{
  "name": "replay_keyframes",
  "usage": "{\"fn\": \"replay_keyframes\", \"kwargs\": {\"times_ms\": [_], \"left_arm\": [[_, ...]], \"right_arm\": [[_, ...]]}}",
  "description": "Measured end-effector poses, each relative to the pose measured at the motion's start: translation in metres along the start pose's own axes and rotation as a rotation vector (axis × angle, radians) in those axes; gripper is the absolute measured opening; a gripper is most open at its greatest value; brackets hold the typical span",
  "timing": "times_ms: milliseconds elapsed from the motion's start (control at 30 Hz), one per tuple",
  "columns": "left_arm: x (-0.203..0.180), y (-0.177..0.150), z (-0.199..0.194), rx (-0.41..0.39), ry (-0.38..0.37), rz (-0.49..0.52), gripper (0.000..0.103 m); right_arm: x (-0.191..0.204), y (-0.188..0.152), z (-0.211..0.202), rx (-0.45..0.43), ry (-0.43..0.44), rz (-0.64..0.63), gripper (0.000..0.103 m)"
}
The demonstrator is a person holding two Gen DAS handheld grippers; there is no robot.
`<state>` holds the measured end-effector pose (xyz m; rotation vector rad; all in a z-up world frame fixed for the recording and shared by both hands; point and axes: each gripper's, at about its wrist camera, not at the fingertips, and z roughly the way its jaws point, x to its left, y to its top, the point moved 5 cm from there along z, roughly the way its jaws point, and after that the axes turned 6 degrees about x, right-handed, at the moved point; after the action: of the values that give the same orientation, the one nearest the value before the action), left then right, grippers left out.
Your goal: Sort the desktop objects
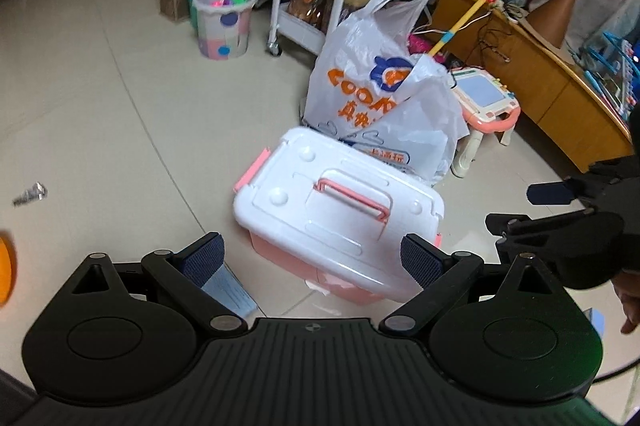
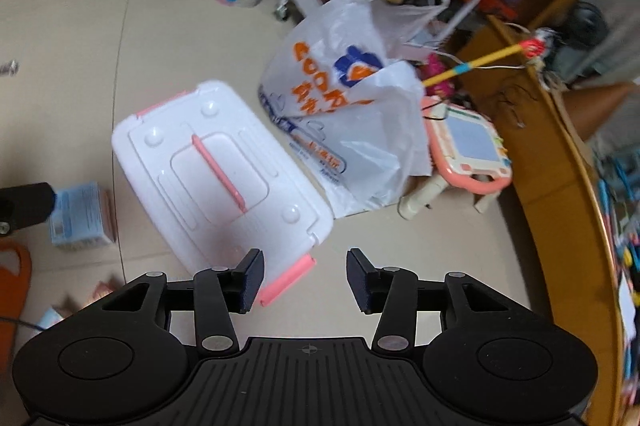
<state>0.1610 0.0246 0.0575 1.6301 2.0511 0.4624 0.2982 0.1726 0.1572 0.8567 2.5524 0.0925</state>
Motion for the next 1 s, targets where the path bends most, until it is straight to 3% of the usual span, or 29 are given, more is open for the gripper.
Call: {"fn": "replay_keyframes", "kwargs": {"times_ms": [300, 500, 867, 1000], "left_arm": [[-0.007, -0.008, -0.016, -0.066, 0.017, 0.093, 0.097], [-0.012, -0.020, -0.009, -0.092, 0.037, 0.140, 0.097], [-0.024, -0.051, 0.005, -0.063, 0.009, 0.132, 0.099], [-0.025, -0.064, 0.016, -0.018, 0.018, 0.130, 0.101]], "right_arm": [[0.007, -0.041, -0.035, -0.074, -0.014, 0.333, 0.051], [0.012, -0.089, -0.046, -0.107, -0.010, 0.582, 0.054], [0.027, -0.169, -0.024, -0.059, -0.019, 0.824, 0.054], [0.037, -0.187, -0.015, -0.043, -0.029, 0.852, 0.055]]}}
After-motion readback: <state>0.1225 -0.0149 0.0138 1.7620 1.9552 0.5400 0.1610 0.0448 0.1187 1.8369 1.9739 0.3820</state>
